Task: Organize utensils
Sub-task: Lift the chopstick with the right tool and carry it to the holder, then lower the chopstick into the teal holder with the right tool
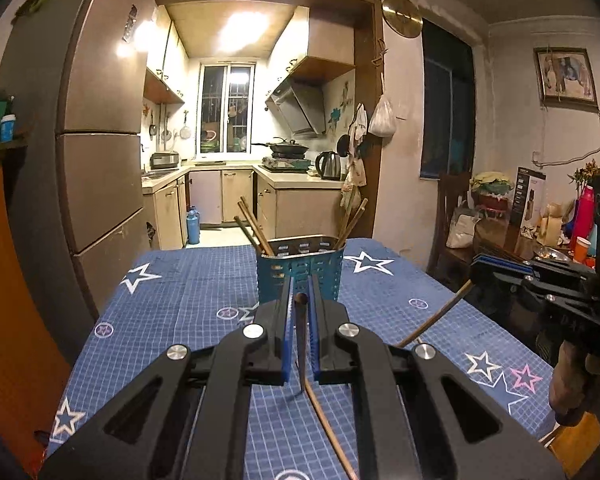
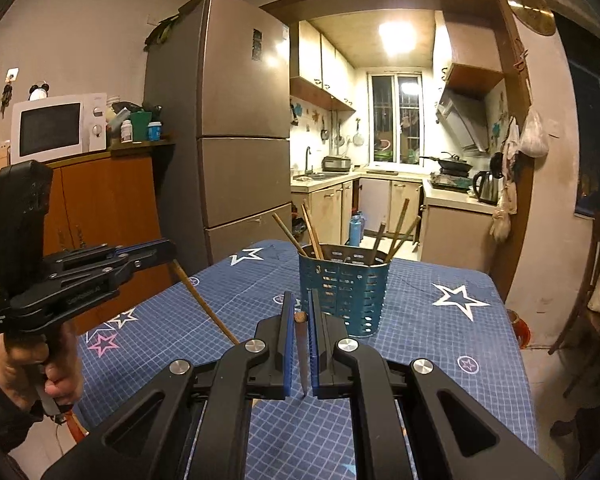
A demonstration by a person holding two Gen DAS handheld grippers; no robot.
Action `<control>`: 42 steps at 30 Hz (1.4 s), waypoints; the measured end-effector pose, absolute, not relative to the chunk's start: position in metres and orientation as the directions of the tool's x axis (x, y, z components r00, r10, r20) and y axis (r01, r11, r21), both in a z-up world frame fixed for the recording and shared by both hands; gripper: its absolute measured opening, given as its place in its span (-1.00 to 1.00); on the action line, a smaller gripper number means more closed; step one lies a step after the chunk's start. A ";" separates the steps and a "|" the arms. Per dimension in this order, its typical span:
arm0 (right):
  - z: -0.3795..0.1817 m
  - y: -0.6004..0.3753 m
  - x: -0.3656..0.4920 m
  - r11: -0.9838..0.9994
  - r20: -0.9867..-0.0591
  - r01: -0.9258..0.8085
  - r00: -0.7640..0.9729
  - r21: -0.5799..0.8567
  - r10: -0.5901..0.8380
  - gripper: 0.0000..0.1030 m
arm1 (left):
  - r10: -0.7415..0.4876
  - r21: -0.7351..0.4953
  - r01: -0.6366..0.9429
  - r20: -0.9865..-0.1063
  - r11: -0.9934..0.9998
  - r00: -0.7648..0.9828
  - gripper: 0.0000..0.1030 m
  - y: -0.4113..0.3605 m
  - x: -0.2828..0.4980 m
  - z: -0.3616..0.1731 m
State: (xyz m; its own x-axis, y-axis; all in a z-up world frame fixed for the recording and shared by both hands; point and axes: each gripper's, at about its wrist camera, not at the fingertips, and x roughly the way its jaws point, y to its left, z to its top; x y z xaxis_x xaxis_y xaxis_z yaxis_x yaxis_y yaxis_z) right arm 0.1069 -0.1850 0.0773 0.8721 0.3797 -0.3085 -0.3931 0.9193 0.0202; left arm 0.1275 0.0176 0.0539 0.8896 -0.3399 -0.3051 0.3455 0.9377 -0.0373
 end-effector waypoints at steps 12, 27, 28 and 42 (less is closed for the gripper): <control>0.092 -0.180 0.137 0.910 -0.334 -0.413 0.854 0.031 0.399 -0.85 | -0.356 -0.038 0.362 -0.303 0.932 0.884 -0.90 0.010 0.151 0.072; 0.125 -0.181 0.154 0.908 -0.316 -0.419 0.860 0.013 0.402 -0.85 | -0.363 -0.025 0.371 -0.282 0.928 0.888 -0.91 0.004 0.165 0.099; 0.128 -0.182 0.155 0.907 -0.313 -0.420 0.860 0.015 0.403 -0.85 | -0.364 -0.023 0.373 -0.281 0.928 0.888 -0.91 0.004 0.167 0.101; 0.204 -0.188 0.200 0.911 -0.250 -0.411 0.880 0.025 0.404 -0.85 | -0.363 0.008 0.373 -0.215 0.928 0.907 -0.91 -0.014 0.196 0.161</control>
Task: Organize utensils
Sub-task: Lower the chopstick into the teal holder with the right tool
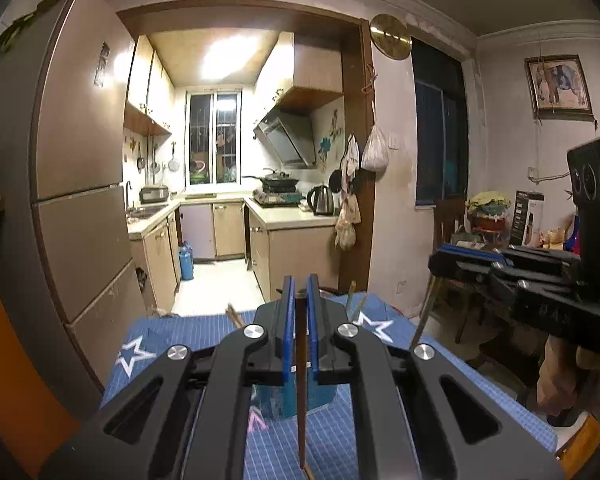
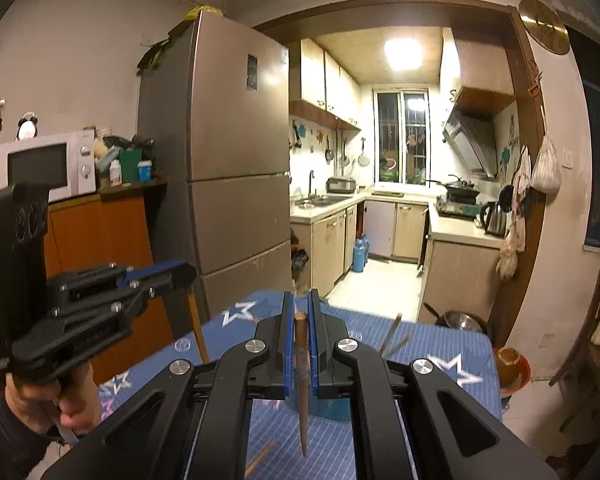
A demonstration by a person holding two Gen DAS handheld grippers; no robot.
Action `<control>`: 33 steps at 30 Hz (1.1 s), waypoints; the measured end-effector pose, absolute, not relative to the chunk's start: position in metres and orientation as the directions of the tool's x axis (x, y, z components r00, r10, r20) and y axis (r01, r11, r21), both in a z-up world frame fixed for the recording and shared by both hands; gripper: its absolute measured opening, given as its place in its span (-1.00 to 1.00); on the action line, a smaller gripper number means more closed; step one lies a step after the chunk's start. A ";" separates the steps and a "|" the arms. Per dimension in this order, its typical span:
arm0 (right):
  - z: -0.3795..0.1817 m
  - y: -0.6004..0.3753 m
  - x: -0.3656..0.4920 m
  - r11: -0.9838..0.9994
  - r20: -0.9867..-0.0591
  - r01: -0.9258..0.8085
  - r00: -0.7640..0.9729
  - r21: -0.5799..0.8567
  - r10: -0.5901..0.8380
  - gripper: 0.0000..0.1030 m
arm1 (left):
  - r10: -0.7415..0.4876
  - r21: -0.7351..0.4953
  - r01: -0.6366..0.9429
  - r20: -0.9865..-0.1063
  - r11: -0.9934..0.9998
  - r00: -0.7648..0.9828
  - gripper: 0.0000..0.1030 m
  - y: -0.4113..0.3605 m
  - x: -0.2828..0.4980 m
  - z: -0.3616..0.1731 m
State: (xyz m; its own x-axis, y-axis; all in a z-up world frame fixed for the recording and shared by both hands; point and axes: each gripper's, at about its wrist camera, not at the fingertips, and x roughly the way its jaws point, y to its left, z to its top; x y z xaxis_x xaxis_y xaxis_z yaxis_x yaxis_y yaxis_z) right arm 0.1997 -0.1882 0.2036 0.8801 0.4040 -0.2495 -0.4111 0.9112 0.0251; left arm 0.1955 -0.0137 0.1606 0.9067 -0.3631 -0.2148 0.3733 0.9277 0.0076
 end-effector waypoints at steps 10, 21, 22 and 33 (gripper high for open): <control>0.266 -0.189 0.256 0.923 -0.195 -0.384 0.904 0.022 0.381 -0.85 | -0.340 -0.028 0.339 -0.123 0.940 0.932 -0.91 -0.021 0.236 0.216; 0.265 -0.198 0.332 0.939 -0.219 -0.340 0.913 0.058 0.344 -0.85 | -0.314 -0.025 0.314 -0.128 0.949 0.941 -0.91 -0.046 0.292 0.210; 0.260 -0.199 0.338 0.939 -0.223 -0.339 0.912 0.060 0.344 -0.85 | -0.312 -0.024 0.312 -0.132 0.950 0.941 -0.91 -0.048 0.296 0.207; 0.205 -0.201 0.376 0.936 -0.276 -0.340 0.895 0.088 0.351 -0.85 | -0.291 -0.039 0.290 -0.218 0.956 0.932 -0.91 -0.057 0.343 0.157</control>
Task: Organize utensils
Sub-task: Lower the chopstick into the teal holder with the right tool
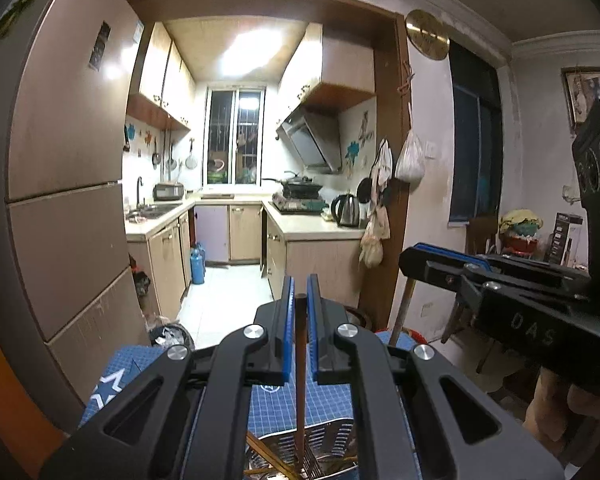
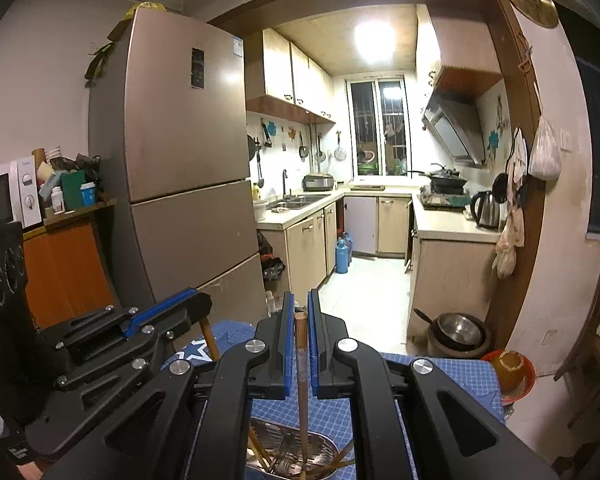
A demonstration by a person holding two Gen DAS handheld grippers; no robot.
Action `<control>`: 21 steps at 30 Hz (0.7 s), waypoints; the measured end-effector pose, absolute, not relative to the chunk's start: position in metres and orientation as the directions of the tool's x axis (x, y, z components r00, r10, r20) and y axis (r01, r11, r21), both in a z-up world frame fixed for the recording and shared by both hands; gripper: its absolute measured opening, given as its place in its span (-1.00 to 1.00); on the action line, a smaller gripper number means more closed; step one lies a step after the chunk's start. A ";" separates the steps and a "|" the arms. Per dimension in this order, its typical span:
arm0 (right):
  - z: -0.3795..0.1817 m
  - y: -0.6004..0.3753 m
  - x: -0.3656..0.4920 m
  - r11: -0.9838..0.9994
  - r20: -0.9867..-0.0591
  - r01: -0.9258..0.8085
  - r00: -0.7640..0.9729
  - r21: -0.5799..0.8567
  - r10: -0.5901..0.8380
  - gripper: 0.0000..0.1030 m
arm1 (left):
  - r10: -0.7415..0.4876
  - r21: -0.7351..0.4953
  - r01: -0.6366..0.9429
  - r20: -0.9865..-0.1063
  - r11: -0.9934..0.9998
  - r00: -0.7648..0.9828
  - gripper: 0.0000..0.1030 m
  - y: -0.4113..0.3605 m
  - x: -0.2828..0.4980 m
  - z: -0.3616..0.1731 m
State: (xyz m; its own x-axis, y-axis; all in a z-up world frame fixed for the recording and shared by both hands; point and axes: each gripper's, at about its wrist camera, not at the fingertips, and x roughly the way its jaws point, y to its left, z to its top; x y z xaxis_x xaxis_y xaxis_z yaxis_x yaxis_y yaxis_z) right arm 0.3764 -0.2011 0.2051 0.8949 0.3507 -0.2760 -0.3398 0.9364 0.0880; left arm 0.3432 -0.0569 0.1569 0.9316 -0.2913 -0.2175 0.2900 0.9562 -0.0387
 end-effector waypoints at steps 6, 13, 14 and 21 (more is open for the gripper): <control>0.186 -0.199 0.387 0.932 -0.300 -0.349 0.882 0.099 0.362 -0.85 | -0.288 -0.047 0.285 -0.243 0.957 0.926 -0.91 -0.056 0.352 0.144; 0.166 -0.197 0.393 0.928 -0.324 -0.357 0.870 0.105 0.372 -0.85 | -0.286 -0.041 0.286 -0.278 0.957 0.917 -0.91 -0.057 0.355 0.131; 0.165 -0.198 0.394 0.928 -0.325 -0.356 0.870 0.108 0.372 -0.85 | -0.288 -0.042 0.288 -0.280 0.957 0.916 -0.91 -0.057 0.355 0.131; 0.157 -0.203 0.395 0.922 -0.336 -0.364 0.858 0.134 0.388 -0.85 | -0.286 -0.052 0.283 -0.292 0.958 0.913 -0.89 -0.053 0.354 0.132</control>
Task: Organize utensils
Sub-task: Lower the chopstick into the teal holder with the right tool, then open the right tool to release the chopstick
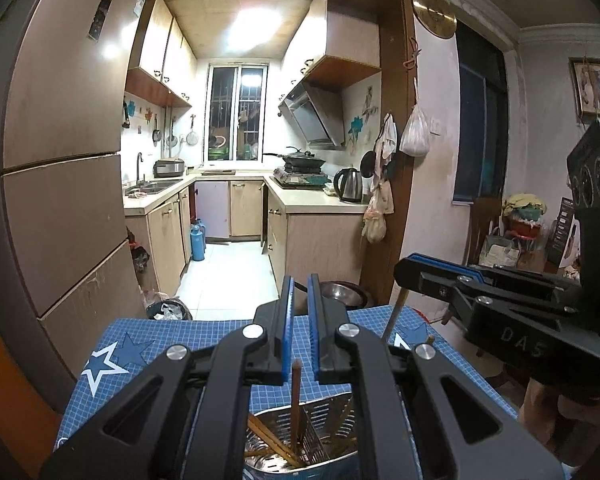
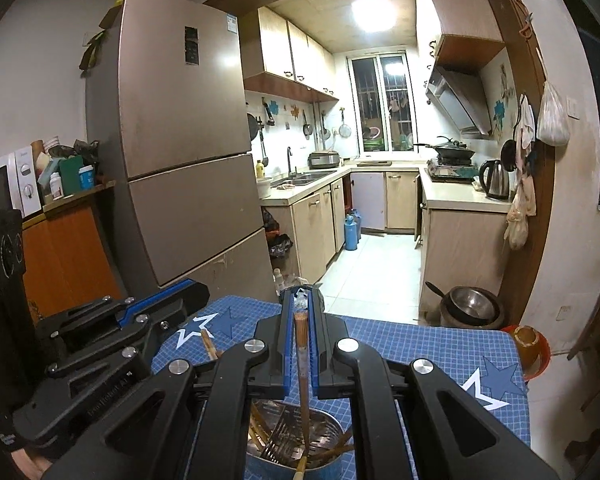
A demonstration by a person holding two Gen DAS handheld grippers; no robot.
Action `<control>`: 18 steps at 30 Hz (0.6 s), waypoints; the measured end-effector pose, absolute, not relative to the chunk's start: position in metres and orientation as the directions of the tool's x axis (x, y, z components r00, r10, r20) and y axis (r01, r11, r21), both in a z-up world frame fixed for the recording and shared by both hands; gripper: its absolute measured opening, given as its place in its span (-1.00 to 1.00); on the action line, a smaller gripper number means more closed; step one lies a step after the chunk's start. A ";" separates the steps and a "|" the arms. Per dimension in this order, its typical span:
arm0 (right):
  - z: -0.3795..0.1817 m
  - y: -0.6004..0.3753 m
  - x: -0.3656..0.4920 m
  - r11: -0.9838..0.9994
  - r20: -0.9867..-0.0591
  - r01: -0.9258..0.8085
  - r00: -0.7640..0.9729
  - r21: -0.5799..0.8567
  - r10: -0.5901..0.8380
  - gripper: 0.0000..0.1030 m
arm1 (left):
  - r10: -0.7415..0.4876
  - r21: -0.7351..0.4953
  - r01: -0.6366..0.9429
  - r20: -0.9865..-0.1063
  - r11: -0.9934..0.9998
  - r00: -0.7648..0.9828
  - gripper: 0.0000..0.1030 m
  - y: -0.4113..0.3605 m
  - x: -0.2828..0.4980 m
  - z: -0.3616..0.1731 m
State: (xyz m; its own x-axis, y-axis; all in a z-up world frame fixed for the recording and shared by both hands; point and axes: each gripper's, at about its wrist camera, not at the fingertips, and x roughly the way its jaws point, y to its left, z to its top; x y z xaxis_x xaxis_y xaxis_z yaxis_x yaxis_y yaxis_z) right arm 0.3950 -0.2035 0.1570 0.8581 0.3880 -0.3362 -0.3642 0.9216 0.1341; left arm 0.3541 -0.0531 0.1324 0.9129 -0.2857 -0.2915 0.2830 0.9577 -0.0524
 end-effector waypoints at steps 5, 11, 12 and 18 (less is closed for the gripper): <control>0.156 -0.207 0.385 0.921 -0.328 -0.365 0.861 0.132 0.388 -0.84 | -0.289 -0.045 0.288 -0.291 0.956 0.912 -0.80 -0.054 0.347 0.135; 0.162 -0.213 0.360 0.921 -0.309 -0.370 0.868 0.121 0.389 -0.84 | -0.292 -0.048 0.290 -0.274 0.956 0.916 -0.57 -0.050 0.329 0.142; 0.164 -0.215 0.353 0.921 -0.305 -0.370 0.869 0.122 0.390 -0.84 | -0.294 -0.046 0.293 -0.271 0.955 0.917 -0.57 -0.049 0.323 0.143; 0.153 -0.231 0.255 0.927 -0.266 -0.363 0.888 0.096 0.375 -0.48 | -0.297 0.005 0.307 -0.236 0.952 0.925 -0.12 -0.033 0.249 0.142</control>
State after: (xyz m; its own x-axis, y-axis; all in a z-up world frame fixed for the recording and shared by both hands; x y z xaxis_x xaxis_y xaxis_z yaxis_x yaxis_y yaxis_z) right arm 0.2551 -0.2311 0.1533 0.8880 0.3750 -0.2660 -0.3628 0.9269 0.0958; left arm 0.2490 -0.0327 0.1424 0.9254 -0.2967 -0.2358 0.3065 0.9518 0.0053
